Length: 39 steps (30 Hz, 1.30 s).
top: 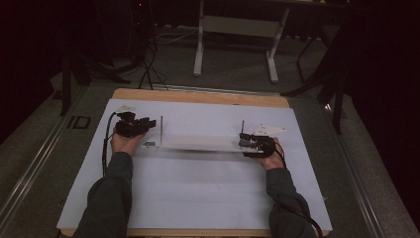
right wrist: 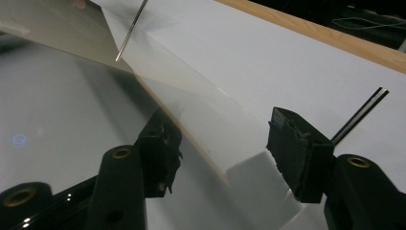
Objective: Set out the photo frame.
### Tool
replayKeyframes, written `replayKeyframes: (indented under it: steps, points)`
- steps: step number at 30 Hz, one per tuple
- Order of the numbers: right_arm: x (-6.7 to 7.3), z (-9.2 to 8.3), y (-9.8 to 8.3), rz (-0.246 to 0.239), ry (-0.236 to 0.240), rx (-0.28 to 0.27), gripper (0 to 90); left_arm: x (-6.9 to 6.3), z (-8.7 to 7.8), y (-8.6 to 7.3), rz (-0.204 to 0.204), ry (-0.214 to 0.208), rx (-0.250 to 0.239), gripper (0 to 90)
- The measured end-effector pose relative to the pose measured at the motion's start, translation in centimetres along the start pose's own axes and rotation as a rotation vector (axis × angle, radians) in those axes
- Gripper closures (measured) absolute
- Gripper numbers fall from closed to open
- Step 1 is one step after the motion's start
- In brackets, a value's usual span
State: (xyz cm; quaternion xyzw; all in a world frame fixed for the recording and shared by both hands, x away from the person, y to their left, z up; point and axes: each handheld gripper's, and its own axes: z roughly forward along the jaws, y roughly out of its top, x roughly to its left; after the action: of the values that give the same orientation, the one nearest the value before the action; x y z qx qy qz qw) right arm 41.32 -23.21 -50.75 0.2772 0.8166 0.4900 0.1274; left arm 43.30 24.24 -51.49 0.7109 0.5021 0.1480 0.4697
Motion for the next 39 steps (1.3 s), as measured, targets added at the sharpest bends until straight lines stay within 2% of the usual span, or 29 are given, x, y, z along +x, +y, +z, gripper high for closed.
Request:
replayKeyframes:
  steps: [7, 10, 14, 17, 22, 28, 33, 36, 39]
  points:
    - [0.0, 0.0, 0.0, -0.001, 0.0, -0.001, 43.1, 0.0, -0.9, -1.5, 0.07, 0.042, 0.047, 56.5]
    - [0.0, 0.0, 0.0, -0.001, 0.0, -0.002, 43.1, 0.1, -1.6, -2.2, 0.1, 0.055, 0.061, 53.2]
    - [-0.1, 0.0, 0.0, -0.003, 0.002, -0.002, 43.1, 0.2, -2.2, -3.1, 0.146, 0.037, 0.074, 51.9]
    - [-0.1, 0.0, 0.1, -0.002, 0.002, 0.001, 43.1, 0.3, -2.4, -3.7, 0.157, 0.02, 0.07, 51.8]
    - [-0.1, 0.0, 0.1, -0.002, 0.003, 0.003, 43.1, -0.7, -2.5, -4.2, 0.247, 0.005, 0.088, 50.5]
    - [-0.1, 0.0, 0.1, -0.003, 0.004, 0.003, 43.1, -2.1, -2.6, -4.0, 0.302, -0.047, 0.045, 48.2]
    - [-0.1, 0.0, 0.1, -0.003, 0.005, 0.004, 43.1, -2.9, -2.6, -3.8, 0.317, -0.086, 0.004, 48.1]
    - [-0.1, 0.0, 0.1, -0.005, 0.004, 0.003, 43.1, -3.5, -2.5, -3.6, 0.346, -0.1, -0.018, 48.1]
    - [-0.1, 0.0, 0.1, -0.005, 0.006, 0.004, 43.1, -3.9, -2.4, -3.5, 0.357, -0.105, -0.04, 46.8]
